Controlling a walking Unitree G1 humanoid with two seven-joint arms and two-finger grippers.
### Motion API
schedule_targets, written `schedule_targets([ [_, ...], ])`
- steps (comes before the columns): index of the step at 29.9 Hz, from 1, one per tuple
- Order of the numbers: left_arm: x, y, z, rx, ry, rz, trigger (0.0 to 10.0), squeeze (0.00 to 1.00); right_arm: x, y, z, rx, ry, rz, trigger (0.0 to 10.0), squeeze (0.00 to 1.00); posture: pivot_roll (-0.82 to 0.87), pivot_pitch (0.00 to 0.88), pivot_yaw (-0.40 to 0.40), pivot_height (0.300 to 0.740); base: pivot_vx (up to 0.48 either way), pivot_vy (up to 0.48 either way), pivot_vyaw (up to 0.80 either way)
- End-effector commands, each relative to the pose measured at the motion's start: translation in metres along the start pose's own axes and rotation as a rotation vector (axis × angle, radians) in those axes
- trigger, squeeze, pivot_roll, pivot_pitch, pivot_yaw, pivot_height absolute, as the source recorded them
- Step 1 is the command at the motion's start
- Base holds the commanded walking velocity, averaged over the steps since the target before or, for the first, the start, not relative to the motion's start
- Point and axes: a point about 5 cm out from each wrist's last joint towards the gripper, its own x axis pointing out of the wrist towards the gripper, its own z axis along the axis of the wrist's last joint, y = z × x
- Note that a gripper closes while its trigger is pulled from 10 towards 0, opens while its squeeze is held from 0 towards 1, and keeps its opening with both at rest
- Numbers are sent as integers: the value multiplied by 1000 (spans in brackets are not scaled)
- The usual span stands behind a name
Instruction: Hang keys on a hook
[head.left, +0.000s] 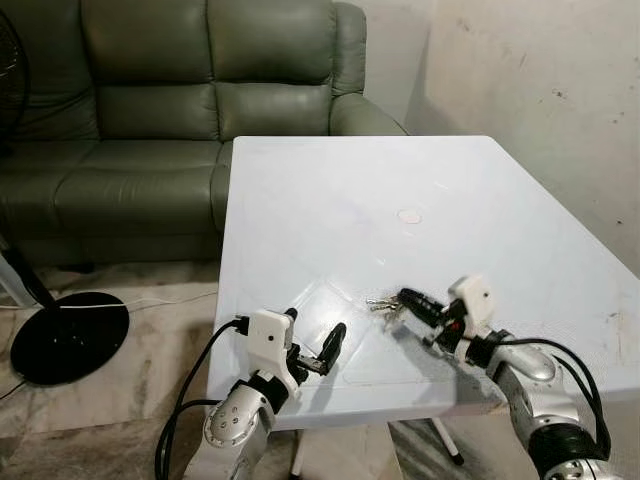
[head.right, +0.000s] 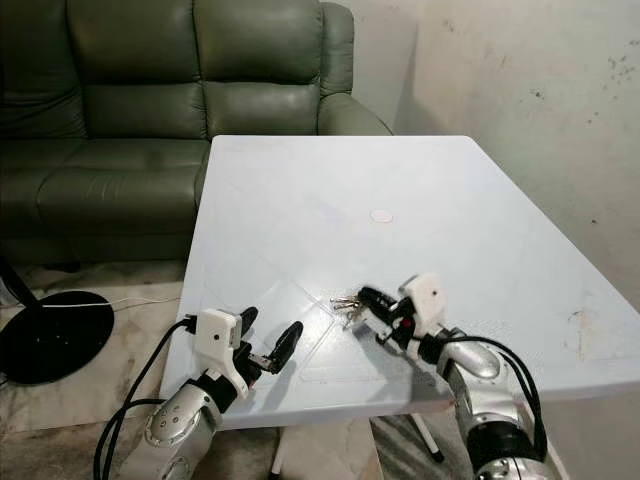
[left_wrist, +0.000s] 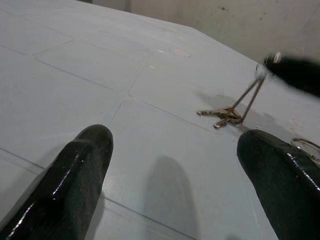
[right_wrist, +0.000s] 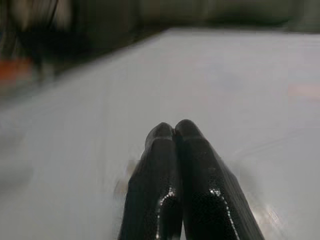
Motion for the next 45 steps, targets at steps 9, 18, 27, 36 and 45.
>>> schedule_targets([
  [9, 12, 2, 12, -15, -48, 21, 10000, 0, 7, -4, 34, 113, -240, -128, 0, 0, 18, 54, -73, 740, 0, 0, 0],
  [18, 24, 43, 48, 54, -148, 150, 10000, 0, 0, 1, 52, -38, -312, -346, 0, 0, 18, 22, -75, 740, 0, 0, 0],
  [27, 26, 61, 70, 56, -214, 210, 10000, 0, -8, 20, 48, -158, -233, -482, 10000, 0, -3, 0, -54, 740, 0, 0, 0],
  [36, 28, 68, 70, 56, -223, 257, 10000, 0, -8, 31, 30, -192, -113, -537, 10000, 0, -6, 0, -44, 740, 0, 0, 0],
  [45, 41, 73, 77, 73, -228, 289, 10000, 0, 0, 28, 32, -215, -76, -550, 10000, 0, 16, 0, -52, 740, 0, 0, -561],
])
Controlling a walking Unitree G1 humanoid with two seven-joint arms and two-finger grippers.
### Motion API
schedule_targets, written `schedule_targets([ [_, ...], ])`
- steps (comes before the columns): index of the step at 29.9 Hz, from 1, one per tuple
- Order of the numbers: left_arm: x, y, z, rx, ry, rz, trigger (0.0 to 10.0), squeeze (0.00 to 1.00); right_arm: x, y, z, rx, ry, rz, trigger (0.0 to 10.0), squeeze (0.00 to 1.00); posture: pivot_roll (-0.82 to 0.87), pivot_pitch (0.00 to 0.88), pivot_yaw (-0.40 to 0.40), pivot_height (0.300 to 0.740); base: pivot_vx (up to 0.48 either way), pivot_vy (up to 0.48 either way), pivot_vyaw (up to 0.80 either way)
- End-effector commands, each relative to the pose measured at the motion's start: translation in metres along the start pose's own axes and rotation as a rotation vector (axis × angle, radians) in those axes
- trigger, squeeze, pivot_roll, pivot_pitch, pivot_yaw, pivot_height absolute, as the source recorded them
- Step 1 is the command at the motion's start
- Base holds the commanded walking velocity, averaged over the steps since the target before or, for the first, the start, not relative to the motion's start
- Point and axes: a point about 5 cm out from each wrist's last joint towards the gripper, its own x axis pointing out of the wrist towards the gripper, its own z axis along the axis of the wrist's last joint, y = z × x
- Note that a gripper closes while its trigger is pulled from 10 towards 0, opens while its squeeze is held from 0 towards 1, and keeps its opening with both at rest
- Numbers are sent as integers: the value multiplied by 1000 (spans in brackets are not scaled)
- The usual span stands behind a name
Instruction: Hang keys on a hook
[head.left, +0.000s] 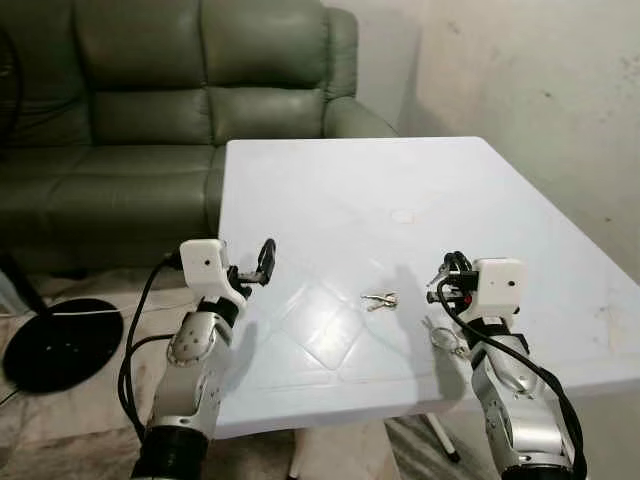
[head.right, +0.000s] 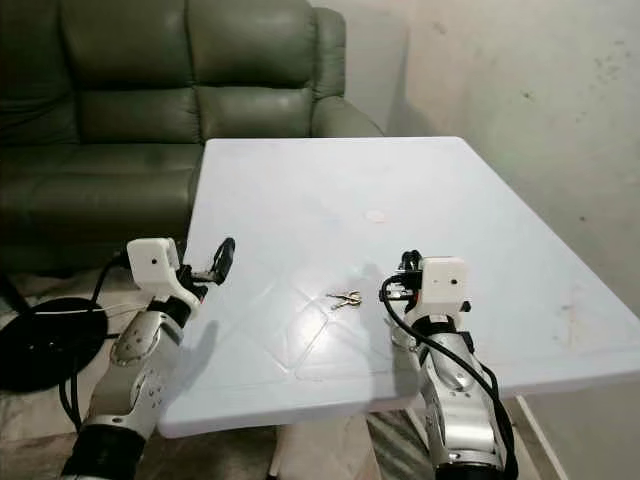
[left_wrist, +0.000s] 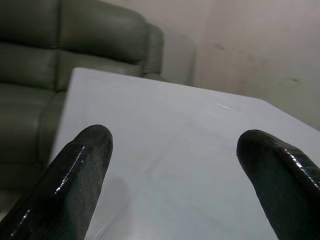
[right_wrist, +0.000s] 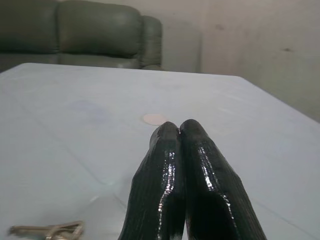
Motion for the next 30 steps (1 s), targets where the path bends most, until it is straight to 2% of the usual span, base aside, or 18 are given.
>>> schedule_targets([
  [1, 6, -6, 2, 19, -3, -21, 10000, 0, 4, 1, 5, -20, -9, 14, 10000, 0, 16, 0, -50, 740, 0, 0, -750],
  [8, 13, -10, 7, 42, -15, -28, 10000, 0, 7, 1, 8, -31, -14, 11, 10000, 0, 10, 4, -37, 740, 0, 0, -747],
  [11, 11, -8, 6, 57, -14, -10, 10000, 0, 5, 3, 8, -28, -13, 10, 10000, 0, 10, 4, -37, 740, 0, -445, -748],
  [14, 10, -8, 5, 11, -23, -10, 10000, 0, 4, 5, 7, -27, -11, 12, 10000, 0, 6, 11, -35, 740, 0, -480, -746],
  [17, 9, -9, 6, -41, -36, -7, 10000, 0, 3, 5, 6, -25, -6, 14, 10000, 0, 9, 14, -38, 740, 0, 0, -750],
  [24, 6, -6, 1, -23, -17, 22, 10000, 0, 3, 2, 7, -33, -2, 9, 10000, 0, 7, 18, -40, 740, 0, 0, -747],
  [30, 3, -5, -1, -42, -9, 47, 10000, 0, 3, 3, 7, -33, 0, 12, 10000, 0, 8, 17, -43, 740, 0, 0, -746],
])
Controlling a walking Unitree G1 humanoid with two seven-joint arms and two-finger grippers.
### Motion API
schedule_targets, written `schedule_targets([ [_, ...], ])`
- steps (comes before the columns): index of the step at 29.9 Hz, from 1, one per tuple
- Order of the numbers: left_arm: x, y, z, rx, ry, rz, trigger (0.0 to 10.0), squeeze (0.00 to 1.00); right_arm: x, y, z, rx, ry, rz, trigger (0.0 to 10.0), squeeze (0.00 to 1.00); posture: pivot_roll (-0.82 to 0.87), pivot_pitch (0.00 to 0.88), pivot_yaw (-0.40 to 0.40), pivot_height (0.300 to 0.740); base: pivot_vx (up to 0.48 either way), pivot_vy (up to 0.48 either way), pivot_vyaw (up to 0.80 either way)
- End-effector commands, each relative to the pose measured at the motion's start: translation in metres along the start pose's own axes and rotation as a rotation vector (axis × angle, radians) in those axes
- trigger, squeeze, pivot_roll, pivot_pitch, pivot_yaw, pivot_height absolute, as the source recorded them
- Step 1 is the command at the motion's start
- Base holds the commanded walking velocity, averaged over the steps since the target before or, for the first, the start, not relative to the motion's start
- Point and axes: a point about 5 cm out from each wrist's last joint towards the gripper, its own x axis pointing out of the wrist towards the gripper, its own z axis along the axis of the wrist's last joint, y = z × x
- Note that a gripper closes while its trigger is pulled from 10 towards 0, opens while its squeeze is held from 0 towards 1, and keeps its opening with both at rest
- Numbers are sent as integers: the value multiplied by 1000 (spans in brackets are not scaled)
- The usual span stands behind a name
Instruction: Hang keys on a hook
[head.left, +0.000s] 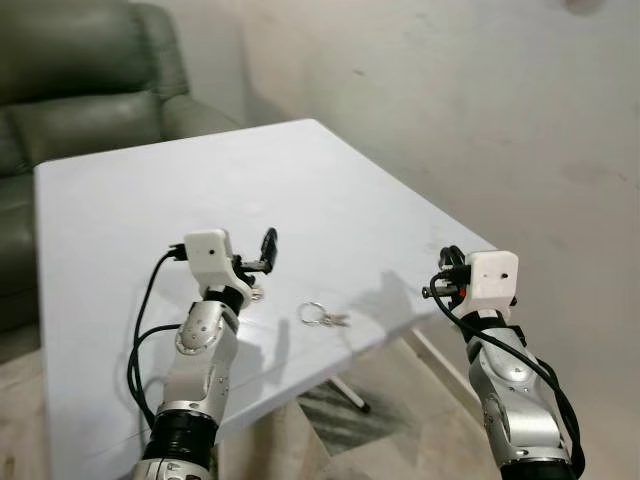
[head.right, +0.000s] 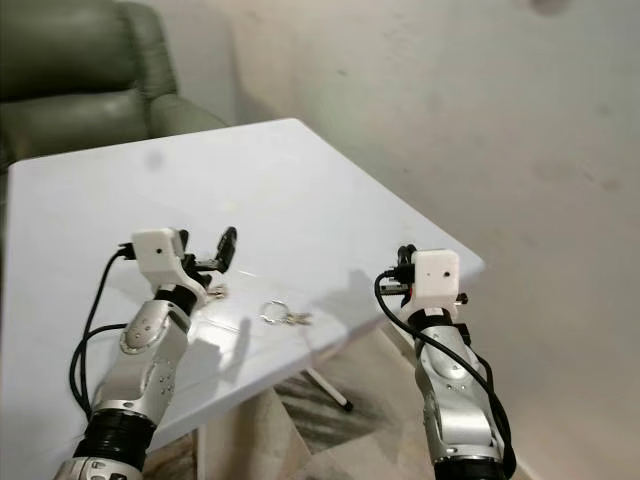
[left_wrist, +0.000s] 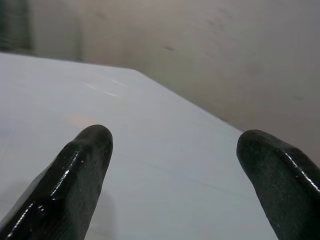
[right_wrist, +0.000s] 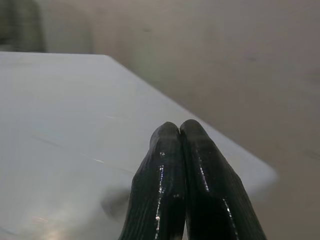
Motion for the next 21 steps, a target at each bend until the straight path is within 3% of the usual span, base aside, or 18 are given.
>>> schedule_targets([
  [1, -2, -6, -5, -9, 22, 2, 10000, 0, 0, -5, 3, -4, -3, -20, 10000, 0, 8, 17, -44, 740, 0, 0, -750],
  [18, -4, -7, -6, 17, 27, -14, 10000, 0, 0, -4, 3, 0, 0, -23, 10000, 0, 5, 1, -43, 740, 0, 0, -748],
  [21, -4, -8, -8, 7, 40, -14, 10000, 0, 0, -3, 3, 1, -3, -22, 10000, 0, 5, 0, -42, 740, 0, -480, -744],
])
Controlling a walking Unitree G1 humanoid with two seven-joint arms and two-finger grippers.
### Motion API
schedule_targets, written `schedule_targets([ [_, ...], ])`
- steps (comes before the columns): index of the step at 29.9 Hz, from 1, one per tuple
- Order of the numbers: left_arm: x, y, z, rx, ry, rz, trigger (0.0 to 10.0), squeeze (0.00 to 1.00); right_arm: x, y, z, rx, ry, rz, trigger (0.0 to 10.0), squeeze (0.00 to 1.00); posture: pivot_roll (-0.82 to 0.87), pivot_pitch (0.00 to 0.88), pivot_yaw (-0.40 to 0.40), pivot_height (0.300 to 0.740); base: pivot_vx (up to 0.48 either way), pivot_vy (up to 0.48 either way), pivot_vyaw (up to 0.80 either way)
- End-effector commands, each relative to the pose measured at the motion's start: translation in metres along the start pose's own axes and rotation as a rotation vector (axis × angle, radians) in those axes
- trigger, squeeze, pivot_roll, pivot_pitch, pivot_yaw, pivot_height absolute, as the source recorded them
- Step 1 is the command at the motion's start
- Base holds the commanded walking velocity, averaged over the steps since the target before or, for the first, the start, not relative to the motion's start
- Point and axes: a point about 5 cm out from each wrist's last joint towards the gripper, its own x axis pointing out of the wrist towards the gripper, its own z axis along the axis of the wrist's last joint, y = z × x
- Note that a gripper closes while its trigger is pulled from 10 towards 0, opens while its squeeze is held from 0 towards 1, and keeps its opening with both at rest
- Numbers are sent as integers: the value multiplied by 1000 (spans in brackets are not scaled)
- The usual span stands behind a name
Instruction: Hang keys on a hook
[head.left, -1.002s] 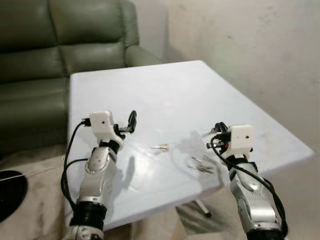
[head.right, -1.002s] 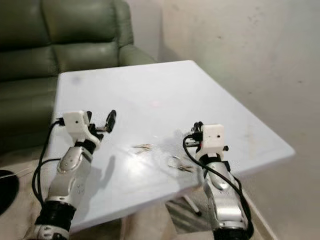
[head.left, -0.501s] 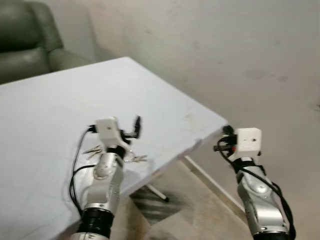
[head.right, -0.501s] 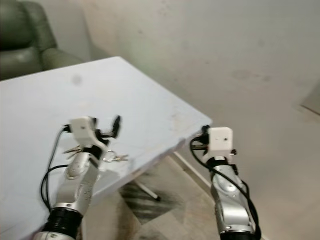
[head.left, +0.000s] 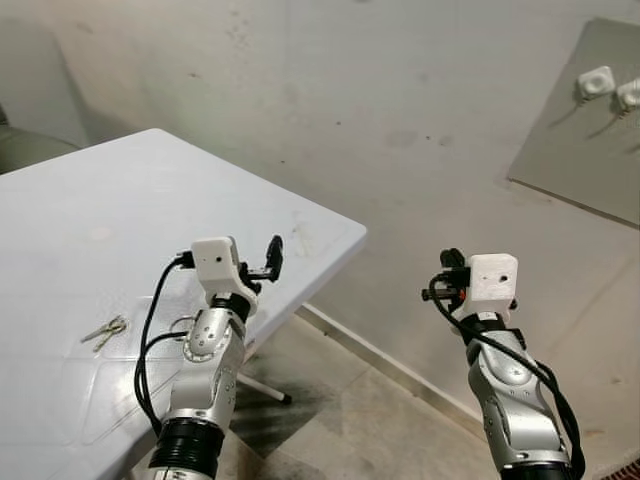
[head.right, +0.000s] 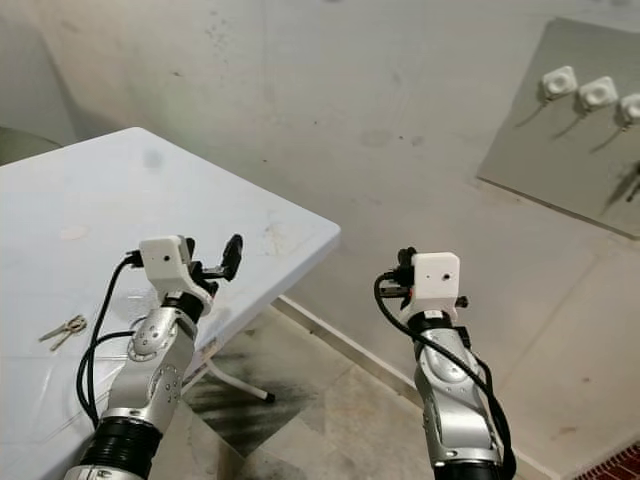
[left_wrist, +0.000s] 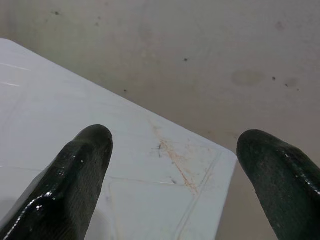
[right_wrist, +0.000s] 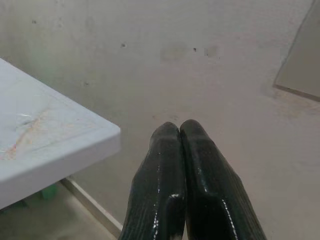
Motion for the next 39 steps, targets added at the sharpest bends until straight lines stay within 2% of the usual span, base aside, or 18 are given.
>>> schedule_targets([
  [1, 1, -3, 2, 4, -2, -12, 10000, 0, 2, 0, 5, 0, -14, 0, 10000, 0, 4, 0, -42, 740, 0, -480, -750],
  [4, 1, -3, 2, -23, -4, -6, 10000, 0, 1, 0, 4, 0, -12, 0, 10000, 0, 5, 0, -42, 740, 0, 0, -744],
  [32, -2, -6, -7, -33, 64, 21, 10000, 0, 1, -2, 4, -19, -12, 7, 10000, 0, 4, 0, -47, 740, 0, 0, -742],
  [39, -5, -12, -6, 8, 70, -29, 10000, 0, -2, 1, 11, -5, -68, 35, 10000, 0, 1, 2, -43, 740, 0, 0, -60],
])
